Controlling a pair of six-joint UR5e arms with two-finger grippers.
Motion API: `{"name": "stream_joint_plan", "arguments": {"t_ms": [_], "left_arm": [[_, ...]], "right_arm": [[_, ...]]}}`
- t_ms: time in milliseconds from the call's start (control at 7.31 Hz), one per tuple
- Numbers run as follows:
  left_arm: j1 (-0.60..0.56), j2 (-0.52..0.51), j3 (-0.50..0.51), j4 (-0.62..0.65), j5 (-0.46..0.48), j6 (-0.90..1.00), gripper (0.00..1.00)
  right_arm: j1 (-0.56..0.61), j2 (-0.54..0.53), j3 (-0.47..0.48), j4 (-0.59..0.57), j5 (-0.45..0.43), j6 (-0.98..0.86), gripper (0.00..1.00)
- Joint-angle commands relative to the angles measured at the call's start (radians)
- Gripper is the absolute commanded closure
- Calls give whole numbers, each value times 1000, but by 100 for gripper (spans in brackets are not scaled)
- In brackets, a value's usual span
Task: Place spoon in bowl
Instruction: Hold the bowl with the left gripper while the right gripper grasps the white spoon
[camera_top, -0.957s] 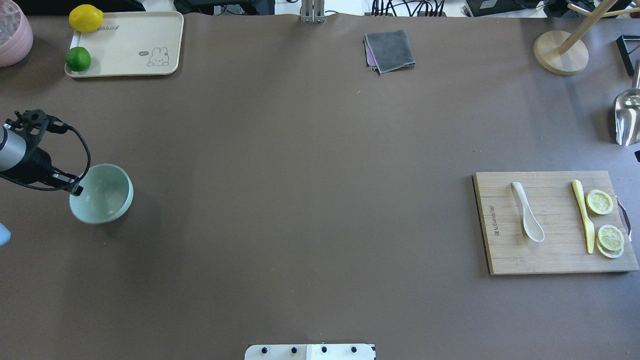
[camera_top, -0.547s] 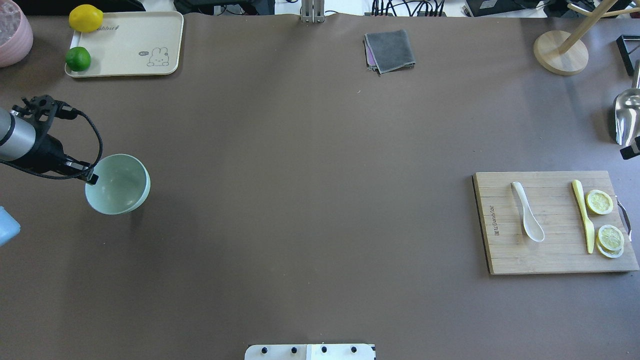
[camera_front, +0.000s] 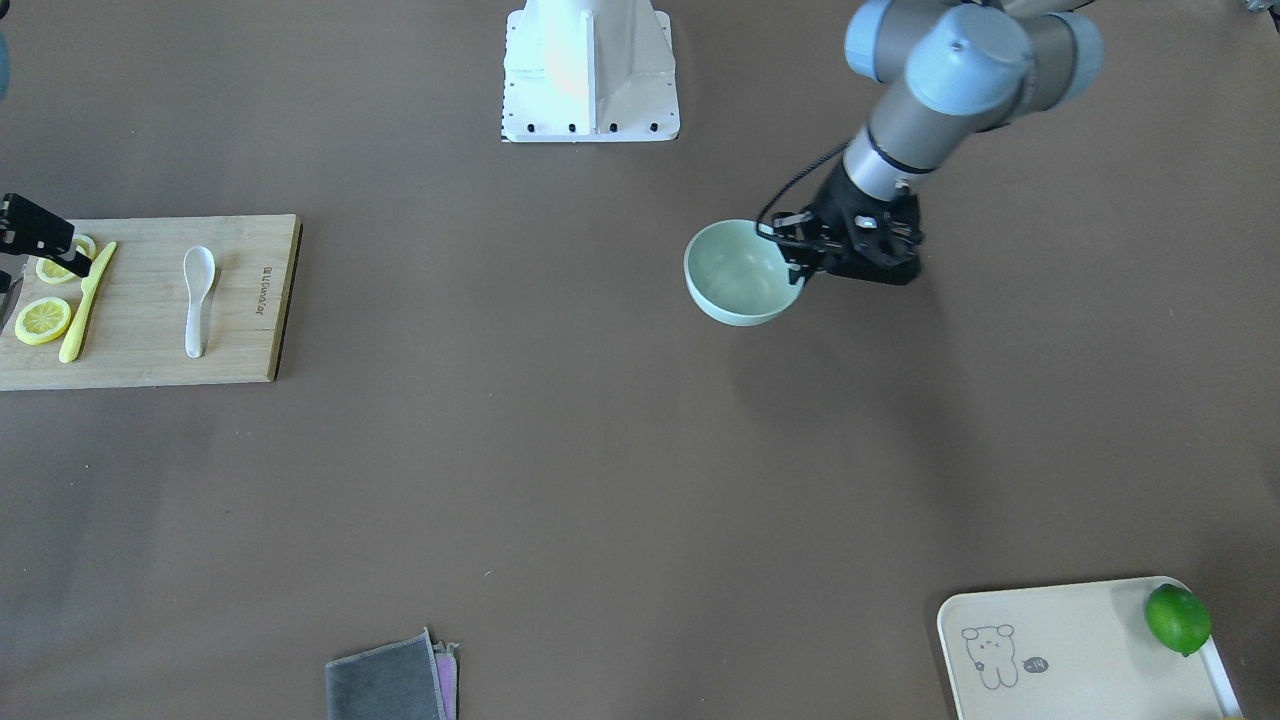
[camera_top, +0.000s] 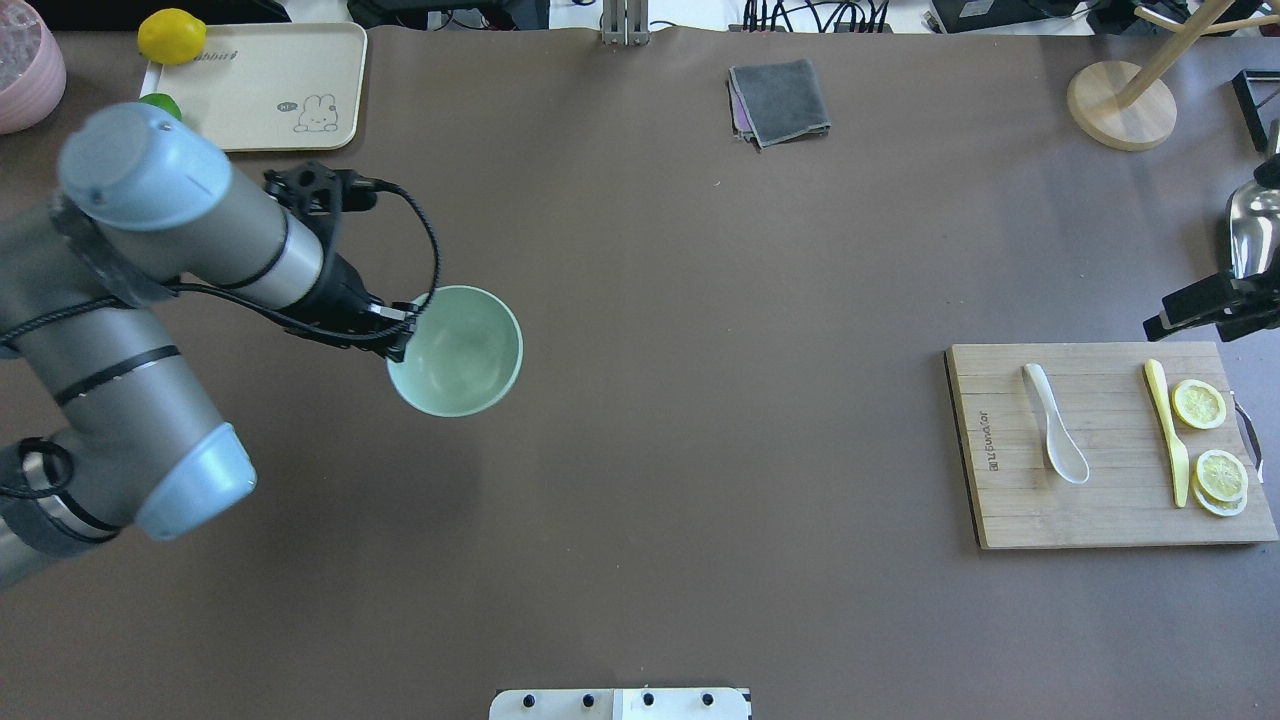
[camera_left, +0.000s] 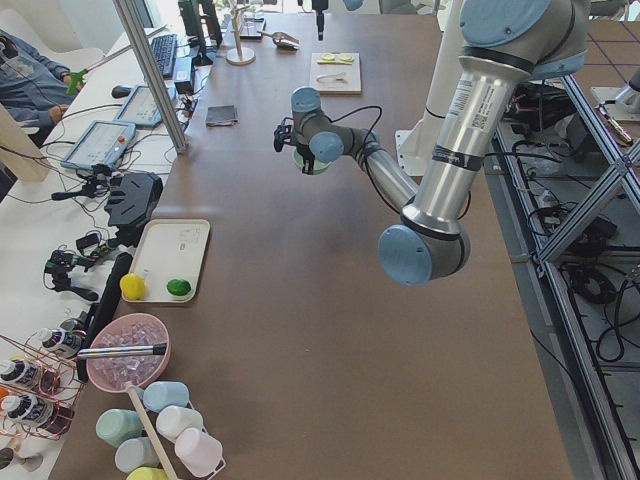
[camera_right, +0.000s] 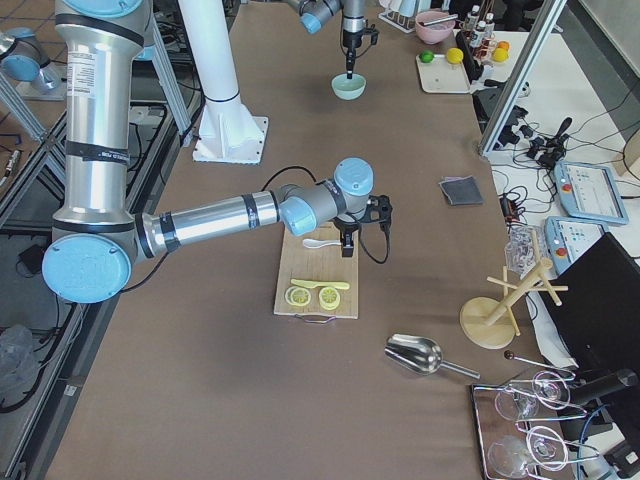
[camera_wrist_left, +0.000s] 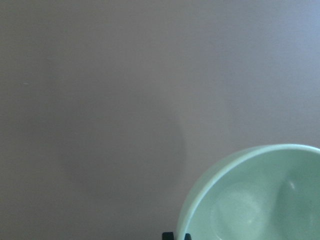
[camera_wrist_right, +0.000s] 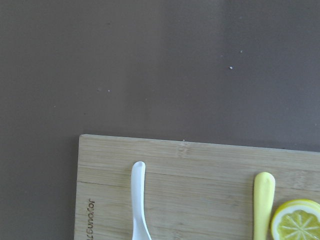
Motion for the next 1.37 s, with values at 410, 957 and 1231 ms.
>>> {"name": "stream_joint_plan", "arguments": {"t_ms": [410, 957, 1231], "left_arm": [[206, -184, 141, 29, 193, -161, 100], [226, -186, 160, 23, 193, -169, 100], [234, -186, 172, 20, 193, -169, 100]], "right_arm": [[-275, 10, -60, 129, -198, 152, 0], [-342, 51, -121, 129, -285, 159, 9], [-341, 51, -120, 129, -283, 160, 92]]}}
